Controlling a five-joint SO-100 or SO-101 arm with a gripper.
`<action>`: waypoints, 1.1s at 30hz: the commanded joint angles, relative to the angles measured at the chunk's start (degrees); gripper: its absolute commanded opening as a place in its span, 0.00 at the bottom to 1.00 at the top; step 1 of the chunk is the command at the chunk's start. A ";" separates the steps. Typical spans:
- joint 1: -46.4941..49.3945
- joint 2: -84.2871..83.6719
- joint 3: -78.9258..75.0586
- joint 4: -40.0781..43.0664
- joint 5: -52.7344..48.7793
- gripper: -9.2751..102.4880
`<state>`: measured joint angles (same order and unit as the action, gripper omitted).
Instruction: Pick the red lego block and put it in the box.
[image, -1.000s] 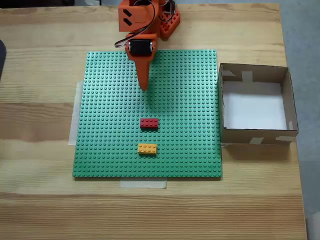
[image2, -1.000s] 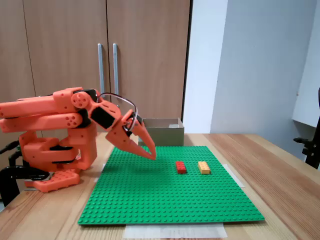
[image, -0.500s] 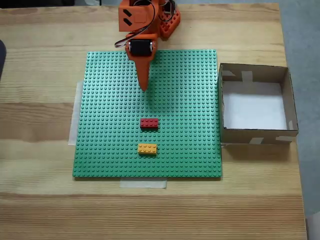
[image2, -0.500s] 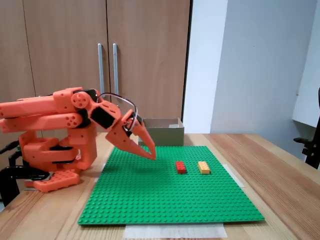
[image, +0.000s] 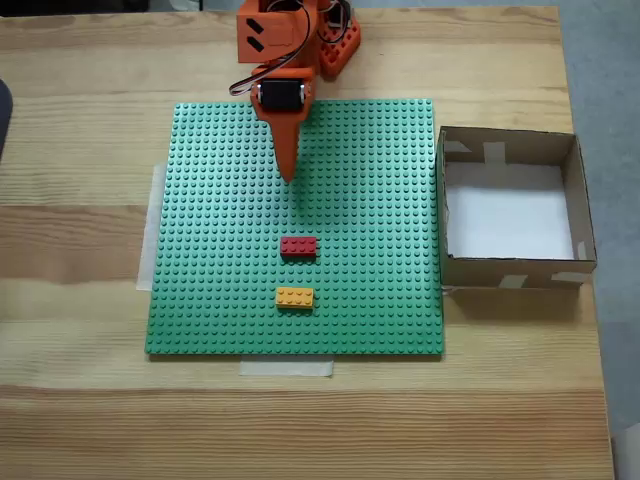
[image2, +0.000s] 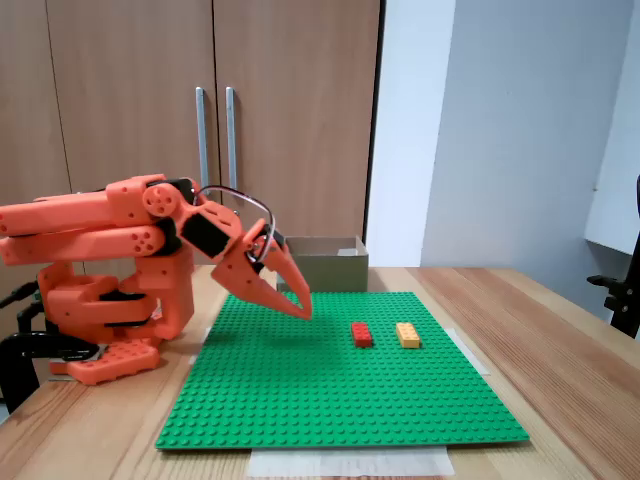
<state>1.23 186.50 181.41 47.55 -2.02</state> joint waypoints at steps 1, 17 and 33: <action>-0.35 0.44 0.35 -0.18 -0.26 0.07; -0.35 0.44 0.35 -0.18 -0.35 0.07; -0.44 -8.26 -4.83 -2.02 -2.11 0.07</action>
<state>1.23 180.79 179.21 46.58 -3.60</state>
